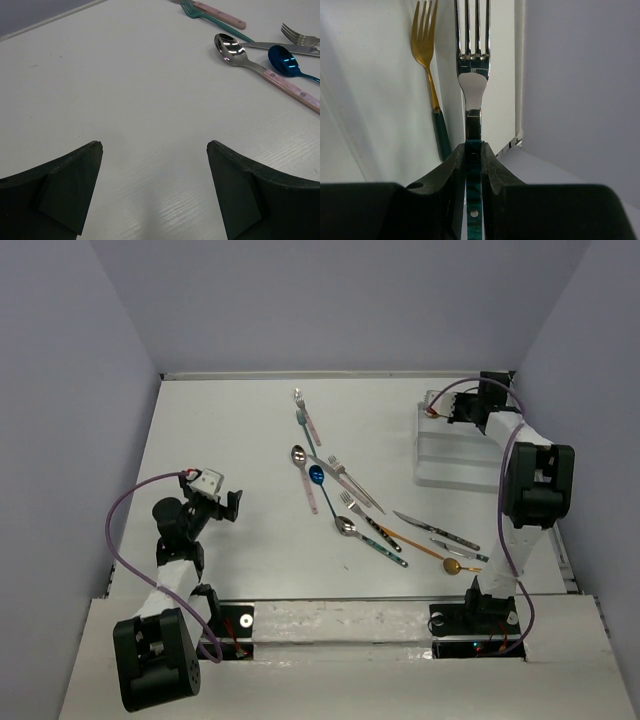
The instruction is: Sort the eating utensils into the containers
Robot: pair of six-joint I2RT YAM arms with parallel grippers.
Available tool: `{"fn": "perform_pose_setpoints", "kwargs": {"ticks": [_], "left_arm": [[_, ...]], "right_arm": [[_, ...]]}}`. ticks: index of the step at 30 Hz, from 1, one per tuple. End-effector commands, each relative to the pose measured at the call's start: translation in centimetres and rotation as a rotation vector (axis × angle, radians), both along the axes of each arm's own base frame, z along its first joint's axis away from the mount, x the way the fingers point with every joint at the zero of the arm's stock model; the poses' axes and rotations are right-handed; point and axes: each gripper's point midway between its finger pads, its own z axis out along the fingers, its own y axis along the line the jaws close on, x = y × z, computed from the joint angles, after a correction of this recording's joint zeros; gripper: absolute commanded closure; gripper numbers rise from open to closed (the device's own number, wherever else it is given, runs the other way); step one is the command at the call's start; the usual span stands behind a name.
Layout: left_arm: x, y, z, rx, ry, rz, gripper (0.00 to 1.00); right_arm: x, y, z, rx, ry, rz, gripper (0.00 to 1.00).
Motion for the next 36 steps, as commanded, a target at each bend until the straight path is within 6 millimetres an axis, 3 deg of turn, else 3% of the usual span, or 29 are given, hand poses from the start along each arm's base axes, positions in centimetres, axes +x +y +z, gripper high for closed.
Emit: {"fn": "perform_pose_setpoints", "kwargs": {"ticks": [1,2,6,9,12,15,16,18,19,20,21,22,24,25,27,28,29,30,33,34,35,36], "left_arm": [[1.1,0.4,3.1,0.016,-0.099,0.001,0.01],[1.1,0.4,3.2,0.016,-0.102,0.001,0.01],[1.1,0.5,3.1,0.015,-0.100,0.005,0.01],[1.2,0.5,3.1,0.014,-0.099,0.002,0.01],[1.1,0.5,3.1,0.014,-0.099,0.002,0.01],[1.1,0.5,3.2,0.015,-0.102,0.002,0.01],[1.1,0.4,3.1,0.015,-0.101,0.000,0.01],[1.1,0.4,3.1,0.016,-0.102,0.000,0.01],[1.0,0.4,3.1,0.017,-0.103,-0.002,0.01],[1.0,0.4,3.1,0.017,-0.104,-0.002,0.01],[1.0,0.4,3.1,0.018,-0.103,-0.003,0.01],[0.9,0.3,3.3,0.019,-0.109,-0.008,0.01],[0.9,0.3,3.2,0.020,-0.110,-0.010,0.01],[0.8,0.2,3.2,0.022,-0.112,-0.011,0.01],[0.8,0.2,3.2,0.024,-0.116,-0.011,0.01],[0.7,0.2,3.3,0.025,-0.117,-0.011,0.01],[0.7,0.2,3.3,0.027,-0.121,-0.013,0.01],[0.6,0.2,3.4,0.029,-0.126,-0.012,0.01],[0.5,0.3,3.5,0.036,-0.139,-0.004,0.01],[0.5,0.3,3.6,0.035,-0.146,-0.001,0.01],[0.4,0.3,3.5,0.035,-0.145,-0.003,0.01],[0.4,0.3,3.7,0.036,-0.151,-0.003,0.01]], "right_arm": [[1.4,0.3,-0.5,-0.058,-0.009,0.053,1.00],[1.4,0.2,-1.0,-0.067,-0.001,0.049,1.00],[1.6,-0.2,-2.6,-0.058,0.023,0.025,0.81],[2.0,0.0,-2.2,-0.043,0.005,0.026,0.67],[2.2,0.0,-1.2,-0.028,-0.025,0.012,0.45],[2.8,0.5,1.5,0.007,-0.117,0.013,0.39],[3.0,0.9,3.5,0.049,-0.177,0.013,0.35],[2.9,1.5,5.4,0.140,-0.224,-0.008,0.31],[3.0,2.3,8.9,0.191,-0.315,0.020,0.30],[2.8,2.9,10.4,0.241,-0.351,0.034,0.29],[2.4,4.5,11.8,0.376,-0.360,0.023,0.22],[1.7,6.4,15.6,0.473,-0.450,0.063,0.18],[0.5,9.5,18.7,0.693,-0.456,0.091,0.14],[-0.3,12.6,21.0,0.903,-0.390,0.083,0.15],[-1.1,16.2,22.2,1.155,-0.230,0.033,0.24],[-1.3,17.9,21.0,1.193,-0.124,-0.015,0.26],[-1.4,21.2,21.5,1.217,-0.093,-0.032,0.30],[-1.5,22.8,20.8,1.223,-0.058,-0.067,0.31],[-2.7,26.3,16.2,1.178,0.067,-0.197,0.32],[-4.6,29.2,13.3,1.221,0.202,-0.255,0.35],[-5.1,29.2,12.4,1.204,0.239,-0.272,0.37],[-6.7,30.1,9.3,1.198,0.350,-0.335,0.40]]}}
